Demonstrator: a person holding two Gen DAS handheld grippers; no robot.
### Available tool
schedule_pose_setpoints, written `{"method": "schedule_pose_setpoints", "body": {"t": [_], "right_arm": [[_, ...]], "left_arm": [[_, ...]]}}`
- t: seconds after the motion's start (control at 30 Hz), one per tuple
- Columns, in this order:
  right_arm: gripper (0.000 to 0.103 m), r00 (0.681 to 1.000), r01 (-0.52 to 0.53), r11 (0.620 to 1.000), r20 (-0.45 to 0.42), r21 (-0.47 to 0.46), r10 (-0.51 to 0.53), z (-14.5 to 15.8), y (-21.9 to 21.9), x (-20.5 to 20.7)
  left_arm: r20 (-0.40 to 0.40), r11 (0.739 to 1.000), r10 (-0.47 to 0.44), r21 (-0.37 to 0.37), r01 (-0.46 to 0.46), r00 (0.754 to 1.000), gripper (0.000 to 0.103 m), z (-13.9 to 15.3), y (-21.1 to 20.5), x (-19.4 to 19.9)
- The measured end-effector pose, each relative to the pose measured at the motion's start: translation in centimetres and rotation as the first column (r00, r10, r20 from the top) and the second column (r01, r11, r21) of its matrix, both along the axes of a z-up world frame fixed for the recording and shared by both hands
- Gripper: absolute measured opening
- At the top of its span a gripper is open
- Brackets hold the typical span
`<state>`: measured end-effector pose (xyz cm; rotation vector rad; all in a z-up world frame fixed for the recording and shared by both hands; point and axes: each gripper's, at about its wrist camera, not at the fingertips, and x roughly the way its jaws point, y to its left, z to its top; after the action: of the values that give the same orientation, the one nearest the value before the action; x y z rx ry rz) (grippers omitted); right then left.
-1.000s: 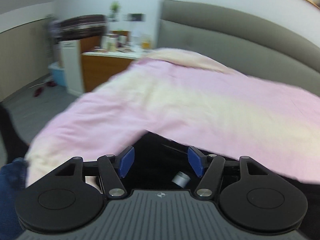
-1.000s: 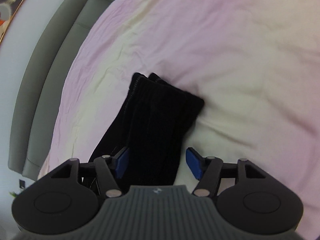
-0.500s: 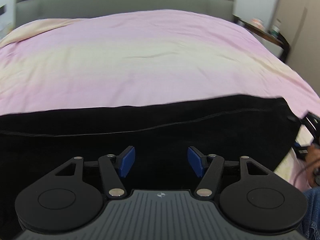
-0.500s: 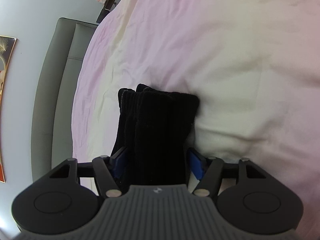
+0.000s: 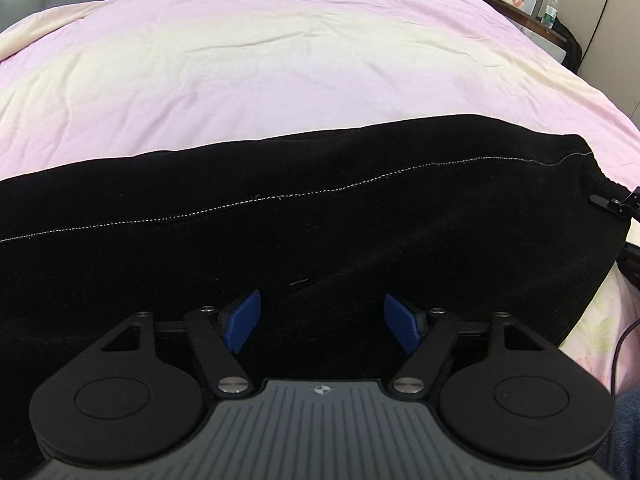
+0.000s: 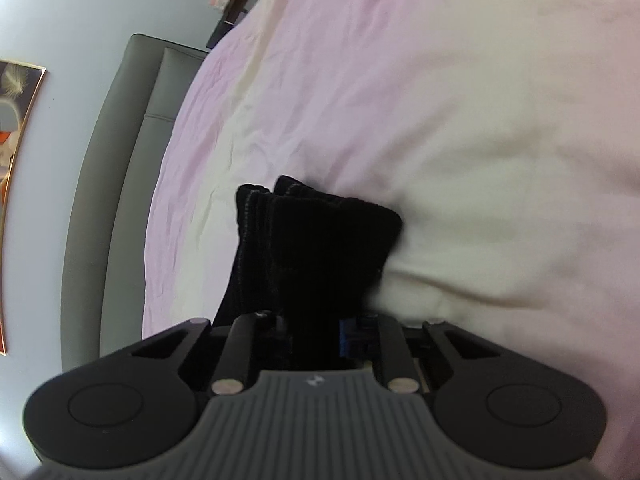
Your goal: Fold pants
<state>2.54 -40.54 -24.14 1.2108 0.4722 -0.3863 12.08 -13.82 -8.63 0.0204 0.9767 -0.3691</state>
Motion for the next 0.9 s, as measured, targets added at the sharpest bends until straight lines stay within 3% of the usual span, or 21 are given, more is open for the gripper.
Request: {"method": "schedule_pose_setpoints", "body": {"t": [0.13, 0.17, 0.23, 0.3, 0.33, 0.43, 0.47, 0.53, 0.6, 0.67, 0.7, 0.73, 0.77, 0.8, 0.87, 0.9], "right_arm": [[0.013, 0.995, -0.051, 0.975, 0.073, -0.218, 0.068, 5.2, 3.0, 0.4], [0.013, 0.992, -0.075, 0.956, 0.078, -0.283, 0.100, 6.7, 4.2, 0.8], [0.013, 0.976, -0.144, 0.874, 0.079, -0.464, 0.202, 10.2, 8.1, 1.8], [0.013, 0.945, -0.212, 0.726, 0.053, -0.654, 0.324, 13.4, 13.4, 2.5], [0.013, 0.916, -0.243, 0.626, 0.038, -0.741, 0.400, 14.7, 16.7, 2.9], [0.013, 0.814, -0.317, 0.353, -0.061, -0.880, 0.578, 16.1, 25.1, 3.2], [0.013, 0.775, -0.340, 0.236, -0.129, -0.910, 0.618, 15.6, 28.4, 3.3], [0.013, 0.697, -0.394, 0.059, -0.256, -0.917, 0.670, 13.4, 33.5, 3.6], [0.014, 0.604, -0.492, -0.036, -0.372, -0.870, 0.705, 10.4, 37.2, 3.9], [0.016, 0.477, -0.630, -0.143, -0.526, -0.763, 0.704, 6.5, 40.2, 4.1], [0.020, 0.432, -0.660, -0.224, -0.607, -0.717, 0.666, 4.7, 41.5, 4.1], [0.021, 0.434, -0.628, -0.310, -0.652, -0.714, 0.622, 3.9, 42.5, 3.4], [0.025, 0.434, -0.601, -0.368, -0.677, -0.709, 0.595, 3.9, 43.0, 2.9], [0.030, 0.427, -0.598, -0.384, -0.685, -0.703, 0.590, 4.4, 43.2, 2.4], [0.048, 0.378, -0.648, -0.322, -0.658, -0.691, 0.651, 5.7, 42.3, 2.2], [0.048, 0.355, -0.674, -0.285, -0.637, -0.681, 0.684, 6.1, 41.4, 2.6]], "left_arm": [[0.030, 0.991, 0.060, -0.118, -0.056, 0.998, 0.072, 3.0, 2.9, -1.0], [0.052, 0.988, 0.083, -0.136, -0.075, 0.995, 0.072, 3.8, 4.1, -1.5], [0.083, 0.979, 0.145, -0.155, -0.131, 0.986, 0.073, 4.9, 6.8, -2.5], [0.083, 0.962, 0.223, -0.181, -0.205, 0.971, 0.073, 5.8, 9.9, -3.3], [0.072, 0.949, 0.264, -0.197, -0.245, 0.962, 0.074, 6.0, 11.5, -3.5], [0.011, 0.900, 0.386, -0.226, -0.373, 0.923, 0.074, 6.4, 16.6, -3.8], [0.000, 0.886, 0.413, -0.232, -0.402, 0.911, 0.074, 6.5, 17.9, -4.2], [-0.005, 0.868, 0.447, -0.239, -0.436, 0.894, 0.074, 6.7, 20.0, -4.9], [-0.002, 0.865, 0.458, -0.232, -0.445, 0.889, 0.074, 6.8, 21.1, -5.8], [-0.004, 0.864, 0.461, -0.227, -0.450, 0.887, 0.074, 6.7, 21.8, -6.5], [-0.012, 0.863, 0.460, -0.228, -0.451, 0.888, 0.074, 6.6, 22.0, -6.5], [-0.022, 0.863, 0.457, -0.232, -0.449, 0.889, 0.074, 6.4, 21.9, -6.4], [-0.031, 0.863, 0.453, -0.236, -0.447, 0.891, 0.074, 6.3, 21.9, -6.3], [-0.039, 0.863, 0.449, -0.242, -0.444, 0.893, 0.074, 6.1, 21.7, -6.0], [-0.060, 0.863, 0.435, -0.256, -0.435, 0.898, 0.074, 5.7, 21.1, -5.3], [-0.076, 0.862, 0.423, -0.274, -0.427, 0.903, 0.074, 5.6, 20.8, -5.1]]}}
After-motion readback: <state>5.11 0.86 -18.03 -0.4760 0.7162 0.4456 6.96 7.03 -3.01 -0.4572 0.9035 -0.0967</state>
